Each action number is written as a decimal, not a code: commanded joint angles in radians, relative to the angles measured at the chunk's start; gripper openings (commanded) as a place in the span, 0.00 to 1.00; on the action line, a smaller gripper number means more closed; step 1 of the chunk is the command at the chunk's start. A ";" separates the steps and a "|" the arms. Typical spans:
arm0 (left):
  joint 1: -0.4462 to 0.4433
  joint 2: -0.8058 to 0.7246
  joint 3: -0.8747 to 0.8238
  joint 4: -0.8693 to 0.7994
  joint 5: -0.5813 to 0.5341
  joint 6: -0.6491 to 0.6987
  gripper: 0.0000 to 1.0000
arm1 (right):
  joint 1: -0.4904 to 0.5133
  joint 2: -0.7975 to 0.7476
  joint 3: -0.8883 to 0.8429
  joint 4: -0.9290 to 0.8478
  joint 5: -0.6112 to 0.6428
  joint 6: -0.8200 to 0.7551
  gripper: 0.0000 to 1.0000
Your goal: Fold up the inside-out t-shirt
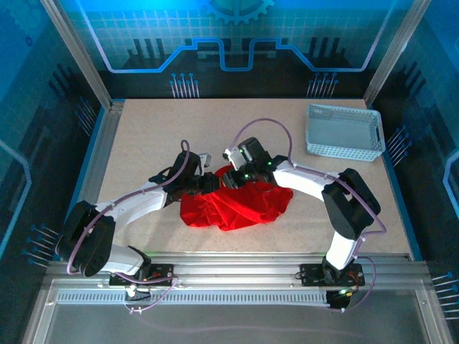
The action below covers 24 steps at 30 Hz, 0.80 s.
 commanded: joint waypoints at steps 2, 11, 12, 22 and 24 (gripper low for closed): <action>0.008 -0.004 -0.014 0.005 0.024 0.000 0.19 | -0.017 0.030 0.047 -0.019 0.029 -0.021 0.33; 0.008 -0.007 -0.014 0.001 0.020 0.000 0.20 | -0.024 0.075 0.076 -0.058 0.037 -0.034 0.40; 0.007 -0.007 -0.015 0.000 0.020 0.002 0.20 | -0.023 0.076 0.075 -0.060 0.037 -0.035 0.40; 0.015 -0.005 -0.010 -0.001 0.016 -0.002 0.21 | -0.018 0.084 0.064 -0.062 0.025 -0.038 0.17; 0.019 -0.004 -0.009 -0.003 0.013 -0.003 0.21 | -0.013 0.069 0.063 -0.066 0.041 -0.037 0.05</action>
